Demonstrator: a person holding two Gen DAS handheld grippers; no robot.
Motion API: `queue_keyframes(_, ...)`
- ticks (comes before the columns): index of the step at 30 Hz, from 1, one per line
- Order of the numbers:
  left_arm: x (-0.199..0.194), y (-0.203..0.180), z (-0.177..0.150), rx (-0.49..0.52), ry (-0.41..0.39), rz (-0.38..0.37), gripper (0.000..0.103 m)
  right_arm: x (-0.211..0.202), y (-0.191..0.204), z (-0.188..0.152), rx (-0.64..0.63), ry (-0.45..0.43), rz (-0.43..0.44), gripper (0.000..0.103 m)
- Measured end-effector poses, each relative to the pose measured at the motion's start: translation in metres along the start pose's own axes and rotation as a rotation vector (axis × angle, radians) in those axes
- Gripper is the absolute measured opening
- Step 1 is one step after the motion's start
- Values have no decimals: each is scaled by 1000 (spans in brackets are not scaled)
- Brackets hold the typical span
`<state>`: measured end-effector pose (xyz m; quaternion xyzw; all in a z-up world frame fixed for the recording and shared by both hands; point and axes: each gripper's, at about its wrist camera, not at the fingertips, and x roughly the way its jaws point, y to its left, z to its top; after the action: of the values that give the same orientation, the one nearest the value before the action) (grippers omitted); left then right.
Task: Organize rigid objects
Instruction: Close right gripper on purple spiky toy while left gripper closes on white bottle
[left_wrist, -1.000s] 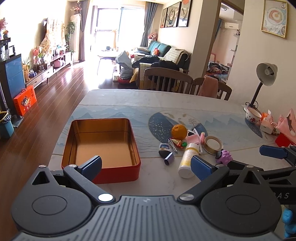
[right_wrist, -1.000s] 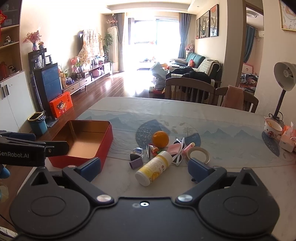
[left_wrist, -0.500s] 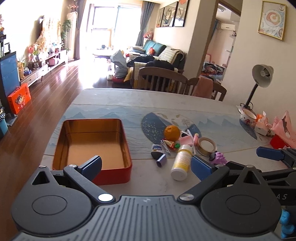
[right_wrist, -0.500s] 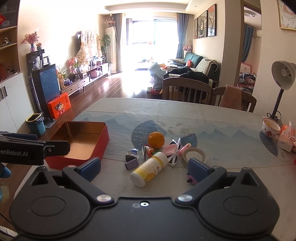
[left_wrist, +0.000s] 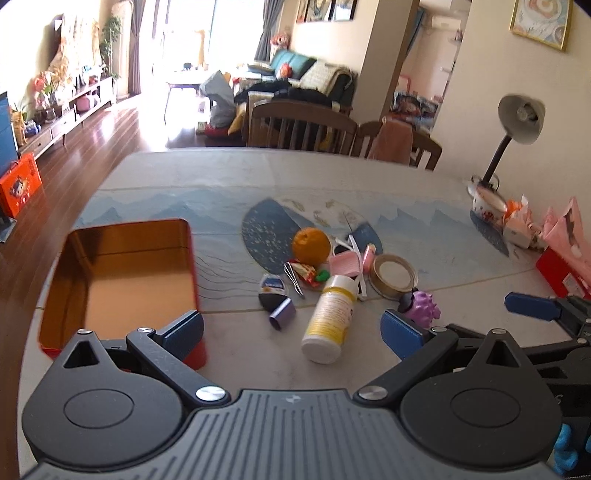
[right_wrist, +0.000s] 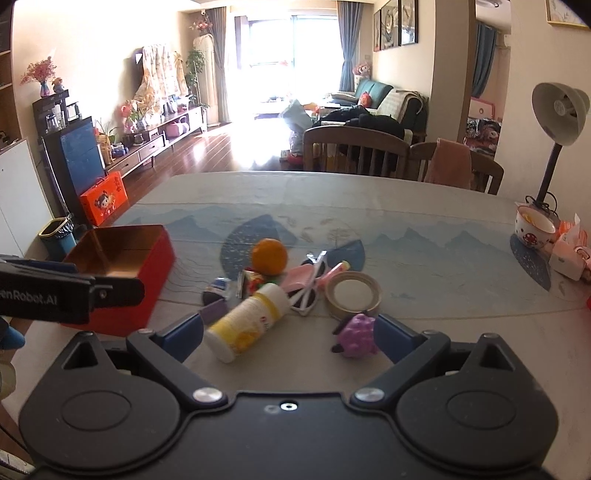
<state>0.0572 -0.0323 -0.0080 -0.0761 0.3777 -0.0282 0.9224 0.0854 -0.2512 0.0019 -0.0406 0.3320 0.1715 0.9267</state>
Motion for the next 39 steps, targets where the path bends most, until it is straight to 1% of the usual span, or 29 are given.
queue_keyframes(5,27,-16,7,5,30,-9,103,20,-23,2,1,27,11,98)
queue_keyframes(9,51,-26,10,7,61,3,103,38,-43,1,-3,61,12,97)
queue_keyframes(13,73,-34,12,21,73,4,103,59,-59,-4,-35,97,24,96)
queue_keyframes(16,89,-41,13,49,84,10,103,79,-70,-10,-58,146,47,91)
queue_keyframes(19,106,-48,11,76,109,-1,103,94,-77,-16,-74,184,67,85)
queue_keyframes(22,122,-55,9,104,140,5,103,103,-82,-18,-91,196,103,84)
queue_keyframes(25,136,-61,7,129,171,4,102,113,-84,-19,-118,220,123,80)
queue_keyframes(27,143,-64,5,145,182,5,101,118,-87,-19,-132,226,143,79)
queue_keyframes(29,150,-66,5,148,196,0,95,123,-86,-19,-155,227,153,79)
queue_keyframes(31,156,-68,6,150,209,5,85,128,-86,-19,-178,232,166,78)
queue_keyframes(33,162,-70,7,161,217,6,80,133,-86,-19,-193,239,168,78)
queue_keyframes(36,168,-76,7,190,226,8,75,139,-87,-19,-204,249,183,77)
queue_keyframes(38,173,-78,7,201,233,16,70,142,-87,-20,-210,256,190,71)
queue_keyframes(39,174,-78,7,200,236,17,66,143,-88,-21,-207,262,197,69)
